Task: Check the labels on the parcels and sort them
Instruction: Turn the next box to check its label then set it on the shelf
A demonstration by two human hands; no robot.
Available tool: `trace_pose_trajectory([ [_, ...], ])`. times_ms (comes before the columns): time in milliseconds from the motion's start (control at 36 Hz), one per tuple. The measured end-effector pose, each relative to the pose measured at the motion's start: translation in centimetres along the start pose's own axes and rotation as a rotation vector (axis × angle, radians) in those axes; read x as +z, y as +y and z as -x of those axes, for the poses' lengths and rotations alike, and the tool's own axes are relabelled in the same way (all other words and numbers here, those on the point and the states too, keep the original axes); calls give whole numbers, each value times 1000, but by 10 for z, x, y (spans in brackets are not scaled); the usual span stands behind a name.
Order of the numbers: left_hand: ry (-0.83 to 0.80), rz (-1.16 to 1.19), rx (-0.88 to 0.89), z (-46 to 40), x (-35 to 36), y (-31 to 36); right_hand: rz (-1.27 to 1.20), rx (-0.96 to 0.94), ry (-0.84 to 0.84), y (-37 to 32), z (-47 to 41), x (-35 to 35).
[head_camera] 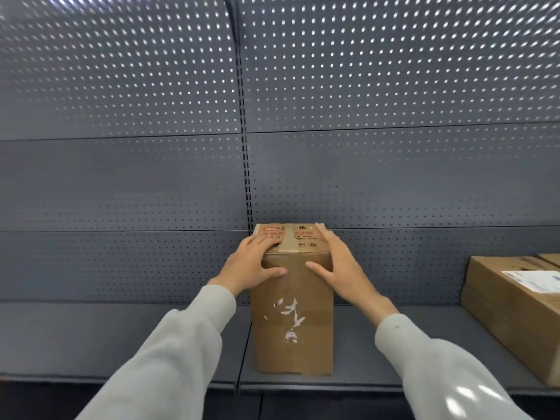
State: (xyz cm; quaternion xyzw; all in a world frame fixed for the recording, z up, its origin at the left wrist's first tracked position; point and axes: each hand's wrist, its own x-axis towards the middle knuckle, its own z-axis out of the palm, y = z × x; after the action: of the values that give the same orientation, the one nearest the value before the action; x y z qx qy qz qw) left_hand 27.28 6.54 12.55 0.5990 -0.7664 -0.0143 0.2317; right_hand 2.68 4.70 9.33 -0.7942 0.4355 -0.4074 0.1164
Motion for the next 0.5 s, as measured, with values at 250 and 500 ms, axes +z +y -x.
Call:
trace_pose_trajectory([
  [250,58,154,-94,5,3,4,-451,407,-13,55,75,60],
  [500,78,398,-204,8,9,-3,-479,622,-246,97,122,117],
])
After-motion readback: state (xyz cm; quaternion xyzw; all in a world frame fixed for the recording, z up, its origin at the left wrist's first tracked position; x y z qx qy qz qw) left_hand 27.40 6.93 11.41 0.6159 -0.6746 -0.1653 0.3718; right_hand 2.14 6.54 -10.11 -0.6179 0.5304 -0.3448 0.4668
